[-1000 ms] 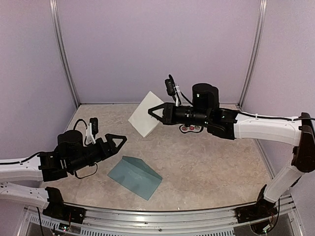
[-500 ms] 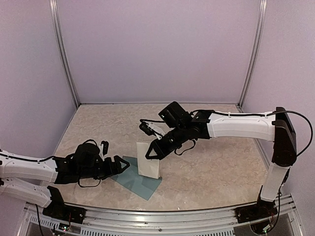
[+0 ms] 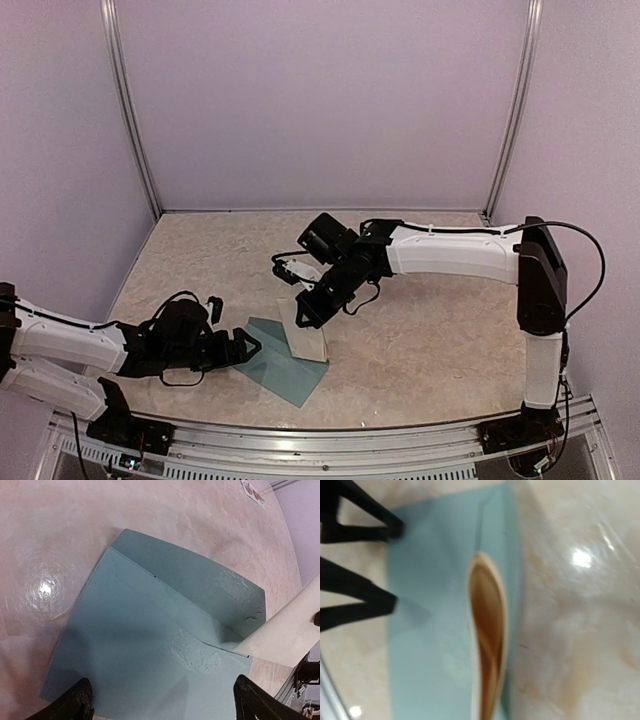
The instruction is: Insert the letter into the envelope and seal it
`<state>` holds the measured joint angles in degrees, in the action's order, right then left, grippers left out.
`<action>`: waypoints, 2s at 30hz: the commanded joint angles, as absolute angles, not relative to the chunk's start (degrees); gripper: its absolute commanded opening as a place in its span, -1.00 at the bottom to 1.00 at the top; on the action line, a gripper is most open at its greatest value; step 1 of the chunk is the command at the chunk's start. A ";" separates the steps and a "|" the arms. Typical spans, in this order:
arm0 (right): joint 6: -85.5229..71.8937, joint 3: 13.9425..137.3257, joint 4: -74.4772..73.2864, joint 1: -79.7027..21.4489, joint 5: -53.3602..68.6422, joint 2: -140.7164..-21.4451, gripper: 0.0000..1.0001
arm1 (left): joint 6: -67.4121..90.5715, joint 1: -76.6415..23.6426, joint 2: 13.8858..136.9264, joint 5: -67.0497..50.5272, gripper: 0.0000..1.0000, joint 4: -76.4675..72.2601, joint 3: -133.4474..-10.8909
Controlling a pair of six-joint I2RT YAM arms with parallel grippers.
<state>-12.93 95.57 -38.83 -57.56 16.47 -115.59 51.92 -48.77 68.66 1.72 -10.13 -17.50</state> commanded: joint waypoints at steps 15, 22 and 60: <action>-9.90 99.99 -49.34 -55.46 13.95 -122.44 -1.00 | 46.04 -45.18 76.65 -1.14 0.88 -15.73 -16.70; -11.13 99.66 -46.87 -55.44 21.28 -124.52 -1.00 | 46.99 -45.80 77.91 -2.29 0.88 -18.13 -17.51; -18.37 100.25 -49.18 -54.67 30.16 -132.84 -1.00 | 56.34 -49.66 67.78 -9.14 0.39 -11.94 -13.45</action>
<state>-17.37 99.20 -46.87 -54.96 29.39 -130.41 57.39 -49.65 64.79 -6.59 -8.75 -14.06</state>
